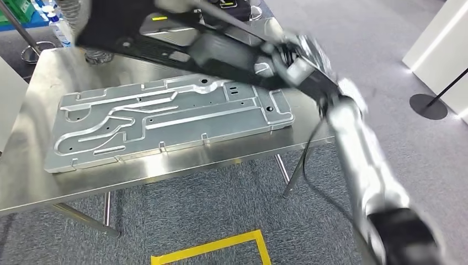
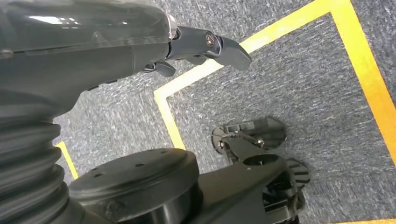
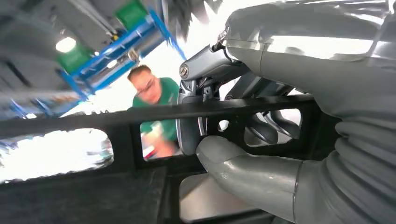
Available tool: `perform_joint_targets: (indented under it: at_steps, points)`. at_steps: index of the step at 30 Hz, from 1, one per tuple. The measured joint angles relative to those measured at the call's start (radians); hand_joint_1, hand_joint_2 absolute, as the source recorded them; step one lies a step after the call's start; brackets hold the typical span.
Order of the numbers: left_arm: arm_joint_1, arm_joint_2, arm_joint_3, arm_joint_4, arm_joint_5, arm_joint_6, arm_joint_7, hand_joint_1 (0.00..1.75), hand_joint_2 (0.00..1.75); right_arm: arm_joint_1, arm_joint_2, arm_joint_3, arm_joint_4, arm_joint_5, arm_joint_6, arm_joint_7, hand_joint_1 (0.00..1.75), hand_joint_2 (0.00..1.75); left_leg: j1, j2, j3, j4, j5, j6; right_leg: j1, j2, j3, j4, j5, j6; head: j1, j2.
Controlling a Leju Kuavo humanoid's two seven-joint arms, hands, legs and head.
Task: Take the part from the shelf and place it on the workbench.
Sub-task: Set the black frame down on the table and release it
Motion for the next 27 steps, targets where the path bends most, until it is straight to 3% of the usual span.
perform_joint_targets:
  at_steps: [1, 3, 4, 5, 6, 9, 11, 14, 16, 18, 20, 21, 22, 24, 25, 27]
  points:
    - [-0.002, 0.001, -0.001, 0.0, -0.002, 0.0, -0.001, 0.0, 1.75, -0.077, -0.007, 0.047, 0.076, 0.056, -0.024, 0.001, 1.75, 1.75, 0.003, -0.001, -0.02, 0.041, -0.018, -0.007, -0.004, -0.002, 0.007, -0.004, -0.002, -0.004, 0.0, 0.0]
    - [-0.001, 0.001, -0.001, 0.0, -0.004, 0.0, -0.001, 0.0, 1.75, -0.182, -0.015, 0.117, 0.19, 0.094, -0.044, 0.001, 1.75, 1.75, 0.016, -0.002, -0.09, 0.168, -0.063, -0.02, -0.003, -0.008, 0.018, -0.005, -0.011, -0.008, 0.0, 0.0]
    - [0.001, 0.001, -0.001, 0.0, -0.006, 0.0, -0.002, 0.0, 1.75, -0.214, -0.016, 0.143, 0.234, 0.099, -0.049, 0.0, 1.75, 1.75, 0.023, -0.002, -0.127, 0.226, -0.075, -0.025, -0.004, -0.01, 0.024, -0.005, -0.017, -0.008, 0.0, 0.0]
    - [0.003, 0.001, -0.001, 0.0, -0.007, 0.0, -0.002, 0.0, 1.75, -0.237, -0.017, 0.163, 0.269, 0.101, -0.053, -0.001, 1.75, 1.75, 0.028, -0.002, -0.152, 0.256, -0.068, -0.029, -0.004, -0.011, 0.03, -0.004, -0.023, -0.007, 0.0, 0.0]
    - [0.004, 0.002, -0.001, 0.0, -0.007, 0.0, -0.002, 0.0, 1.75, -0.252, -0.017, 0.18, 0.299, 0.103, -0.057, -0.002, 1.75, 1.75, 0.034, -0.001, -0.16, 0.247, -0.041, -0.032, -0.005, -0.011, 0.038, -0.003, -0.03, -0.005, 0.0, 0.0]
    - [0.006, 0.002, -0.001, 0.0, -0.008, 0.0, -0.003, 0.0, 1.75, -0.281, -0.021, 0.212, 0.357, 0.109, -0.065, -0.001, 1.75, 1.75, 0.041, 0.0, -0.105, 0.073, 0.087, -0.037, -0.01, -0.009, 0.062, 0.0, -0.053, 0.008, 0.0, 0.0]
    - [0.005, 0.001, -0.001, 0.001, -0.009, 0.0, -0.004, 0.0, 1.75, -0.305, -0.025, 0.238, 0.39, 0.147, -0.075, 0.011, 1.75, 1.75, 0.037, 0.001, -0.077, 0.0, 0.104, -0.032, -0.011, -0.004, 0.06, 0.001, -0.058, 0.019, 0.0, 0.0]
    - [0.002, 0.002, -0.002, 0.001, -0.013, 0.006, -0.006, 0.0, 1.75, -0.36, -0.028, 0.311, 0.456, 0.273, -0.102, 0.044, 1.75, 1.75, 0.033, -0.001, -0.072, -0.02, 0.088, -0.015, -0.014, -0.001, 0.05, 0.0, -0.059, 0.036, 0.0, 0.0]
    - [-0.001, 0.001, -0.002, 0.001, -0.015, 0.015, -0.006, 0.0, 1.75, -0.401, -0.027, 0.374, 0.521, 0.34, -0.124, 0.058, 0.87, 0.87, 0.033, -0.002, -0.066, -0.031, 0.089, -0.003, -0.015, -0.005, 0.032, 0.039, -0.084, 0.04, 0.0, 0.0]
    - [-0.004, 0.0, -0.002, 0.001, -0.019, 0.024, -0.004, 0.0, 1.75, -0.424, -0.02, 0.434, 0.588, 0.372, -0.136, 0.065, 0.0, 0.0, 0.032, -0.005, -0.059, -0.035, 0.087, 0.007, -0.012, -0.007, -0.03, 0.156, -0.132, 0.039, 0.0, 0.0]
    - [-0.006, -0.002, -0.003, 0.001, -0.025, 0.032, 0.007, 0.0, 1.75, -0.42, -0.01, 0.48, 0.648, 0.37, -0.137, 0.069, 0.0, 0.0, 0.029, -0.008, -0.052, -0.034, 0.082, 0.014, -0.01, -0.007, -0.1, 0.271, -0.156, 0.04, 0.0, 0.0]
    - [-0.006, -0.004, -0.003, 0.001, -0.027, 0.036, 0.013, 0.0, 1.31, -0.412, -0.006, 0.495, 0.674, 0.362, -0.138, 0.07, 0.0, 0.0, 0.028, -0.011, -0.047, -0.033, 0.078, 0.015, -0.009, -0.007, -0.115, 0.283, -0.142, 0.04, 0.0, 0.0]
    - [-0.006, -0.005, -0.004, 0.001, -0.027, 0.041, 0.018, 0.0, 0.87, -0.405, -0.002, 0.505, 0.697, 0.35, -0.139, 0.07, 0.0, 0.0, 0.028, -0.014, -0.042, -0.031, 0.074, 0.016, -0.009, -0.007, -0.111, 0.255, -0.11, 0.038, 0.0, 0.0]
    - [-0.005, -0.007, -0.003, 0.001, -0.021, 0.045, 0.021, 0.0, 0.0, -0.402, 0.005, 0.512, 0.733, 0.316, -0.142, 0.074, 0.0, 0.0, 0.026, -0.019, -0.035, -0.025, 0.065, 0.013, -0.007, -0.007, -0.063, 0.122, -0.029, 0.031, 0.0, 0.0]
    - [-0.005, -0.008, -0.003, 0.002, -0.018, 0.044, 0.021, 0.0, 0.0, -0.407, 0.009, 0.512, 0.748, 0.294, -0.143, 0.078, 0.0, 0.0, 0.024, -0.021, -0.033, -0.022, 0.06, 0.01, -0.005, -0.007, -0.039, 0.061, -0.003, 0.027, 0.0, 0.0]
    - [-0.004, -0.009, -0.002, 0.002, -0.014, 0.041, 0.024, 0.0, 0.0, -0.422, 0.017, 0.504, 0.773, 0.25, -0.142, 0.091, 0.0, 0.0, 0.022, -0.021, -0.032, -0.019, 0.054, 0.002, 0.002, -0.005, -0.018, 0.008, 0.009, 0.02, 0.0, 0.0]
